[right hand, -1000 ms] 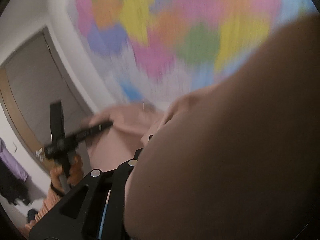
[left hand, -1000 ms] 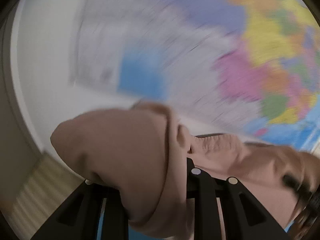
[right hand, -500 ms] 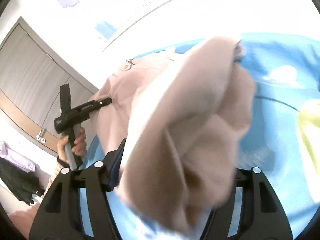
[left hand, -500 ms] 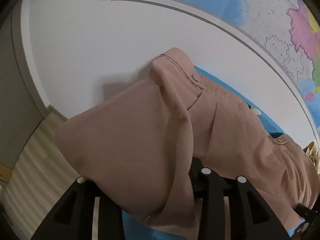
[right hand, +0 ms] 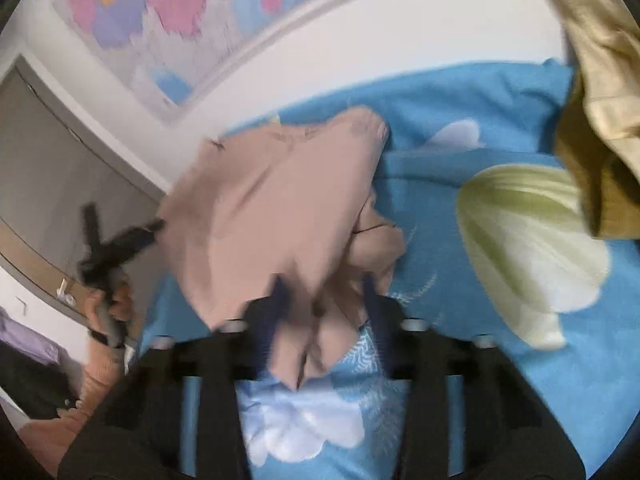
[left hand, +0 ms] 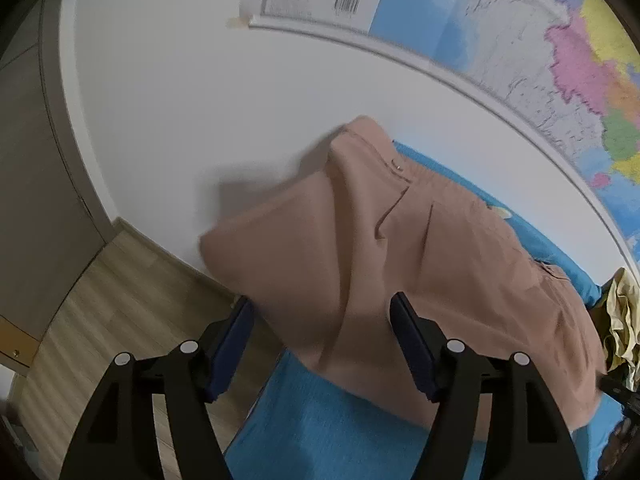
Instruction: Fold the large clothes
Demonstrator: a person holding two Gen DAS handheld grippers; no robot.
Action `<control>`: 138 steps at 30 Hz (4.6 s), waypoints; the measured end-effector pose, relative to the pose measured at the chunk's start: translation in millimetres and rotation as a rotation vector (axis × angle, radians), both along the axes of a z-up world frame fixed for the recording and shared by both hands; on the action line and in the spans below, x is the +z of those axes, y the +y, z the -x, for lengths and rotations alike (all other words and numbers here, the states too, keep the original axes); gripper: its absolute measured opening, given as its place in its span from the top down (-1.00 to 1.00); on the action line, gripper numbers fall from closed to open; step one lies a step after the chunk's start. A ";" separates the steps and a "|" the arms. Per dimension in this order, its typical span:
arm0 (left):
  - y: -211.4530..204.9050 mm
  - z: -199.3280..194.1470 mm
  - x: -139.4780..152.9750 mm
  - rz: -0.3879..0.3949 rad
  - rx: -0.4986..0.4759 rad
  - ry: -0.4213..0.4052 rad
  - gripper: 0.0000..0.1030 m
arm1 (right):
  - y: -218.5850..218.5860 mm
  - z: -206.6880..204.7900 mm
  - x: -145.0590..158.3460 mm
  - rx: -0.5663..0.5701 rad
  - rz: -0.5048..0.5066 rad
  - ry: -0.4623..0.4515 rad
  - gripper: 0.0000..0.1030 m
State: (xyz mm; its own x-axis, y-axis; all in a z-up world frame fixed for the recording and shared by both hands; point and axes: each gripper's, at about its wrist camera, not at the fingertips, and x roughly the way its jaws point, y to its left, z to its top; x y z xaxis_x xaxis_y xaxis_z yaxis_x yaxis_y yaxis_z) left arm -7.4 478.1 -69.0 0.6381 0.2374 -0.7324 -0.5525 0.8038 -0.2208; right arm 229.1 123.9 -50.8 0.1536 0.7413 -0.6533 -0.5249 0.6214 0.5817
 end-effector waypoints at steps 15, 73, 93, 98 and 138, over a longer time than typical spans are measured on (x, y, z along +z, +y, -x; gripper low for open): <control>-113.6 0.8 18.4 -0.131 -0.235 -0.068 -0.48 | 24.8 23.0 21.9 -0.022 0.124 -0.206 0.27; -224.1 6.1 -2.7 -0.233 -0.172 -0.042 -0.87 | 57.7 98.5 23.3 0.031 0.168 -0.478 -0.74; -250.1 29.3 10.2 -0.268 -0.126 -0.081 -0.87 | 36.1 127.6 35.6 -0.003 0.138 -0.539 -0.89; -250.4 34.3 10.5 -0.271 -0.114 -0.083 -0.87 | 35.1 131.9 36.1 0.000 0.135 -0.542 -0.89; -260.4 65.1 7.3 -0.275 -0.096 -0.096 -0.87 | 29.1 158.0 41.6 0.022 0.114 -0.533 -0.89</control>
State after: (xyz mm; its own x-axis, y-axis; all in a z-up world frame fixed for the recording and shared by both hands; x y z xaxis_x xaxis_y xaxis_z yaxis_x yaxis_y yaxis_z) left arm -72.6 217.6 -61.7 0.7306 0.3542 -0.5838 -0.4585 0.8880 -0.0351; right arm 71.1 153.0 -9.2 0.4706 0.6774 -0.5654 -0.7422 0.6504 0.1615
